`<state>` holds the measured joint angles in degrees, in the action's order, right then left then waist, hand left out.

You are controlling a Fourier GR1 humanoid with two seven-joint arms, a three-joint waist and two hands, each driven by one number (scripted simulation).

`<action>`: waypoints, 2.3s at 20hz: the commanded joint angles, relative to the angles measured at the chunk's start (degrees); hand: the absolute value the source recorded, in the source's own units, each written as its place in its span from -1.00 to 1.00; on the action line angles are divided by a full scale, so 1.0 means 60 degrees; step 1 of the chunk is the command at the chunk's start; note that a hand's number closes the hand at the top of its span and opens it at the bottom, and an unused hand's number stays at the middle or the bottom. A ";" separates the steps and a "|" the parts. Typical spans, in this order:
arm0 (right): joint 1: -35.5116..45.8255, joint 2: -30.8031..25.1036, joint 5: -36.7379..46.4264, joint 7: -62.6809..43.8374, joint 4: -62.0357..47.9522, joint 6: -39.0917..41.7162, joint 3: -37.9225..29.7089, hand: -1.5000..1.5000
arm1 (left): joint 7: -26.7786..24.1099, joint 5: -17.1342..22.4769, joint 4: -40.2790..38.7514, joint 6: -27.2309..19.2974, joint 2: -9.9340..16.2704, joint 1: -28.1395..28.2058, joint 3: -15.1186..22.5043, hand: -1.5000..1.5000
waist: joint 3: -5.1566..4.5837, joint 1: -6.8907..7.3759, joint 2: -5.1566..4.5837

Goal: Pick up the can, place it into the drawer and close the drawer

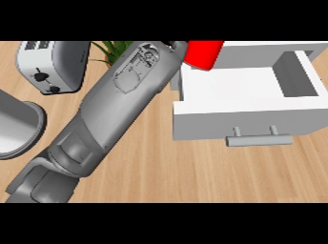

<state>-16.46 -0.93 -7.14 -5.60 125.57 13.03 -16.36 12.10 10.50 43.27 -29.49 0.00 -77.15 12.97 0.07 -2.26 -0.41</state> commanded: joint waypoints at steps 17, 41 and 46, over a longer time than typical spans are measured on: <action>0.1415 -0.0399 0.0178 -0.0530 -0.0711 -0.0191 0.0056 -1.00 | -0.1238 0.2379 -0.2733 -0.0893 0.0000 -0.1227 0.2367 1.00 | 0.0015 -0.0500 -0.0119; 0.1680 -0.0369 0.0533 -0.0534 -0.0440 -0.0199 0.0494 -1.00 | -0.2493 0.3264 -0.3886 -0.2320 0.0000 -0.0726 0.3826 -1.00 | 0.0016 -0.0881 -0.0236; 0.1782 -0.0699 0.0015 -0.0791 -0.0314 -0.0031 0.0094 -1.00 | -0.2465 0.3631 -0.3621 -0.2634 0.0000 -0.0602 0.3972 -1.00 | 0.0015 -0.0955 -0.0212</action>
<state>-5.56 -3.56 -4.70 -9.35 122.43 11.63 -14.22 -2.41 30.92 21.03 -43.60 0.01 -81.36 36.25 0.16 -7.57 -1.80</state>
